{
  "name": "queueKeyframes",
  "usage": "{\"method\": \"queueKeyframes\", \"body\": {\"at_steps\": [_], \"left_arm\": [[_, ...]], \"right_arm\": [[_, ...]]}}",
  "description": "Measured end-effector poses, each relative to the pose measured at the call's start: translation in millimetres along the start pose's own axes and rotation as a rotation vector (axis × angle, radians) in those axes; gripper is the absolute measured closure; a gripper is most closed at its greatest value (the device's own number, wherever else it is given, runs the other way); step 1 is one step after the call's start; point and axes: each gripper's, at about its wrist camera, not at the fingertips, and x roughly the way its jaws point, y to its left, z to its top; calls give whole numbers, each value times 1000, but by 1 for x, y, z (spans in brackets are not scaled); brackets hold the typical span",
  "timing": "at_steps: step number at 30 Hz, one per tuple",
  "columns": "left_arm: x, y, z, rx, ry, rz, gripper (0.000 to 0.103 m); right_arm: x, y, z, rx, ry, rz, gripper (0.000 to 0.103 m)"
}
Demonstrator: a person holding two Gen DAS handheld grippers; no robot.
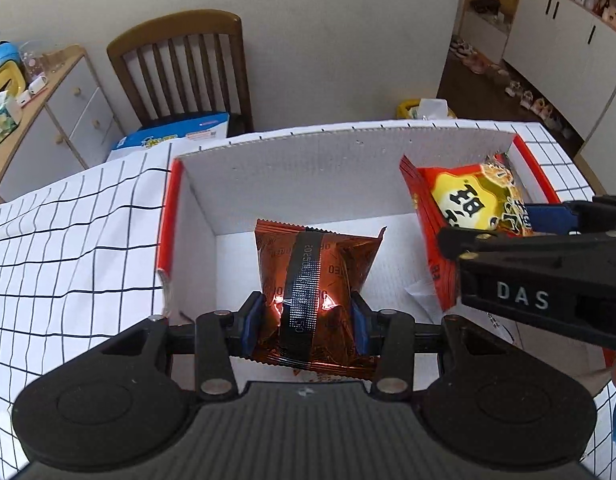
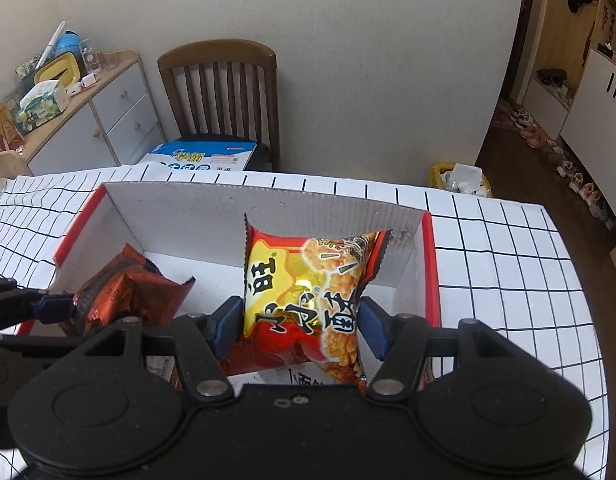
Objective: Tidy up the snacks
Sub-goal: 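Carry both bags over the red box and lower them inside, then open both tools to release the bags and lift out of the box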
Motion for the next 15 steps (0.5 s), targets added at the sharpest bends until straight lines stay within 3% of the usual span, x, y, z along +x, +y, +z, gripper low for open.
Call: {"method": "queueKeyframes", "body": {"at_steps": [15], "left_arm": [[18, -1, 1, 20, 58, -5, 57]], "right_arm": [[13, -5, -1, 25, 35, -23, 35]]}}
